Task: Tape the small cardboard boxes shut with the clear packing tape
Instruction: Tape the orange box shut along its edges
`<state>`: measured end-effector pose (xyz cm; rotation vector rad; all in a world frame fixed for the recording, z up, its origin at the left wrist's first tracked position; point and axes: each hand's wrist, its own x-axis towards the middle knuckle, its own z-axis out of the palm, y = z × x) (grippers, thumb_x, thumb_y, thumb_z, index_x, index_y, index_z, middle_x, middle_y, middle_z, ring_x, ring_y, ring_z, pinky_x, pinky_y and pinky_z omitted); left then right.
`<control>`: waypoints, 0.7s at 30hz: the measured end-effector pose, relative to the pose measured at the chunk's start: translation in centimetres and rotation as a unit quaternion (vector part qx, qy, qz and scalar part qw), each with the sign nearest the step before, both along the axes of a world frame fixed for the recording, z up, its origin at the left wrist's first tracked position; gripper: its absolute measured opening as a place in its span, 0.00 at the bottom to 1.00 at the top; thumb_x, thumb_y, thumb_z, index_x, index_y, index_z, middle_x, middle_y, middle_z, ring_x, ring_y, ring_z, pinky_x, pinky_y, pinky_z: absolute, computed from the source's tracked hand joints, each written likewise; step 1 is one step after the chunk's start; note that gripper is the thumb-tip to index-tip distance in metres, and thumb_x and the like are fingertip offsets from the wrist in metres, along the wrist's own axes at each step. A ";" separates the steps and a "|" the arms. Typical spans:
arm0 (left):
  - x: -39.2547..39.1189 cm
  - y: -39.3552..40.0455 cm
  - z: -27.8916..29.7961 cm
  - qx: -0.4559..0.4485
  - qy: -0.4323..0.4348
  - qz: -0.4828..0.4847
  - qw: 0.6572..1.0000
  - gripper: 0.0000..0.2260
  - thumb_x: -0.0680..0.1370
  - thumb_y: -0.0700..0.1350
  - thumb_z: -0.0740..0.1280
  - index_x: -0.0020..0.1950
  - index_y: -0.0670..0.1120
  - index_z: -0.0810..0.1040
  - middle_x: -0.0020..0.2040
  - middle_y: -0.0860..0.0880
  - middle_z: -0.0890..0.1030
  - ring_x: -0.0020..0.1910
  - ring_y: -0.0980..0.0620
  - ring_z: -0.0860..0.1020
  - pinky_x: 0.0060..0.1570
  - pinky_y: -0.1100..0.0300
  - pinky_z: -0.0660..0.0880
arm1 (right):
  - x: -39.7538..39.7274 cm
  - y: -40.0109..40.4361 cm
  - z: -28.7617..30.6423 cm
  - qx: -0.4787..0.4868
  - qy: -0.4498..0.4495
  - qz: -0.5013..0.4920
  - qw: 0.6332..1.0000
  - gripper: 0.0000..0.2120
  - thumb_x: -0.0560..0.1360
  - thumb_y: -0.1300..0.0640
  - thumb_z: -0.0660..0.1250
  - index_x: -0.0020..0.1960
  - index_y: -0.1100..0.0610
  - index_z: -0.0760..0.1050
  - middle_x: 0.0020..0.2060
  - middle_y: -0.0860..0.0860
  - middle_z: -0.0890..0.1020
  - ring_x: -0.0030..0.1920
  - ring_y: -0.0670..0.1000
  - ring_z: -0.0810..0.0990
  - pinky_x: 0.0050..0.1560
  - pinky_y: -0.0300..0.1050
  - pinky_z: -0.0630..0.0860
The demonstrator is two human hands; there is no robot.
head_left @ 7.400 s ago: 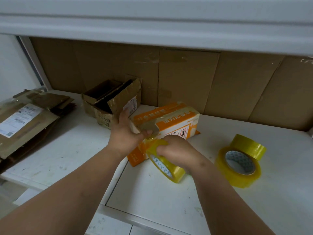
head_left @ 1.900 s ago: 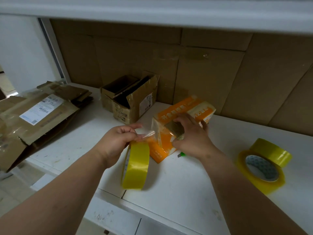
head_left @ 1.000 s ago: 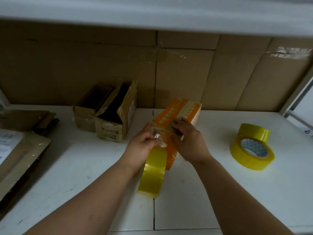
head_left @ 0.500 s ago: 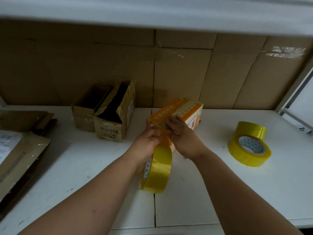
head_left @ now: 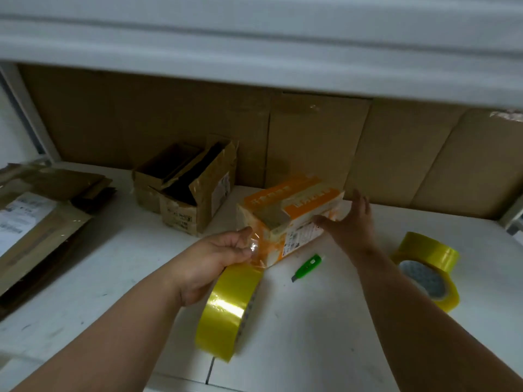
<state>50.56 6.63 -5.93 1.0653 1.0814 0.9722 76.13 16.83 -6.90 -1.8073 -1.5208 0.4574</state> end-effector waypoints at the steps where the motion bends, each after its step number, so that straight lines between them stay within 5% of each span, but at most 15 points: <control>1: 0.8 -0.4 0.0 -0.001 0.005 0.001 1.000 0.16 0.79 0.34 0.64 0.32 0.45 0.79 0.62 0.65 0.78 0.64 0.61 0.76 0.59 0.59 0.71 | 0.3 0.5 0.2 -0.018 0.032 0.008 0.999 0.55 0.66 0.45 0.79 0.80 0.56 0.48 0.79 0.57 0.56 0.79 0.58 0.54 0.76 0.57 0.57; 4: 2.8 -1.0 0.1 0.007 0.032 0.038 0.999 0.19 0.80 0.33 0.62 0.31 0.45 0.78 0.40 0.69 0.82 0.46 0.72 0.79 0.57 0.69 0.70 | 1.1 2.2 0.0 -0.053 0.162 0.069 0.983 0.54 0.61 0.47 0.82 0.78 0.51 0.55 0.72 0.56 0.70 0.71 0.59 0.69 0.69 0.61 0.69; 6: 3.6 -0.7 -0.4 0.015 0.039 0.079 0.996 0.17 0.79 0.33 0.63 0.32 0.45 0.77 0.51 0.67 0.81 0.56 0.64 0.79 0.65 0.64 0.69 | 1.6 3.4 -0.3 -0.069 0.209 0.115 0.969 0.53 0.58 0.46 0.80 0.77 0.51 0.57 0.67 0.53 0.75 0.66 0.58 0.75 0.64 0.61 0.74; 8: 4.1 -0.5 -0.4 0.020 0.031 0.123 0.992 0.14 0.79 0.34 0.64 0.34 0.45 0.75 0.64 0.61 0.76 0.62 0.55 0.77 0.64 0.58 0.73 | 1.6 3.8 -0.1 -0.070 0.227 0.131 0.963 0.46 0.67 0.55 0.77 0.78 0.53 0.56 0.65 0.53 0.76 0.66 0.58 0.75 0.65 0.59 0.73; 10: 4.5 -0.2 -0.5 0.017 0.041 0.140 0.989 0.10 0.80 0.34 0.64 0.39 0.41 0.76 0.63 0.53 0.80 0.57 0.49 0.80 0.53 0.60 0.77 | 2.0 4.1 -0.6 -0.056 0.179 0.124 0.974 0.40 0.72 0.59 0.73 0.78 0.54 0.57 0.66 0.58 0.75 0.65 0.61 0.75 0.65 0.58 0.73; 12: 4.9 0.0 -0.4 0.007 0.034 0.153 0.988 0.06 0.80 0.36 0.65 0.53 0.35 0.78 0.61 0.45 0.82 0.59 0.43 0.80 0.59 0.53 0.77 | 2.3 3.5 -1.0 -0.050 0.123 0.127 0.983 0.39 0.71 0.54 0.75 0.77 0.51 0.60 0.66 0.61 0.74 0.63 0.62 0.77 0.62 0.56 0.75; 15: 5.2 0.0 0.0 -0.026 0.003 0.187 0.982 0.14 0.79 0.36 0.66 0.64 0.33 0.73 0.58 0.36 0.82 0.60 0.35 0.79 0.66 0.41 0.73 | 3.1 1.7 -0.8 -0.065 0.096 0.153 0.981 0.44 0.71 0.51 0.76 0.79 0.47 0.55 0.61 0.58 0.77 0.58 0.59 0.79 0.51 0.46 0.76; 18: 5.4 0.2 0.1 -0.059 0.000 0.202 0.978 0.11 0.78 0.37 0.68 0.57 0.33 0.74 0.57 0.31 0.80 0.55 0.31 0.79 0.61 0.37 0.73 | 4.3 -0.4 -0.1 -0.100 0.103 0.202 0.969 0.49 0.70 0.56 0.77 0.80 0.43 0.49 0.48 0.50 0.76 0.46 0.48 0.77 0.39 0.39 0.71; 21: 5.7 0.7 0.3 -0.075 0.024 0.187 0.979 0.05 0.77 0.37 0.69 0.41 0.43 0.77 0.52 0.31 0.79 0.52 0.35 0.79 0.60 0.37 0.73 | 5.8 -1.9 0.3 -0.110 0.084 0.195 0.971 0.48 0.68 0.58 0.78 0.79 0.43 0.54 0.61 0.52 0.70 0.59 0.54 0.75 0.51 0.44 0.72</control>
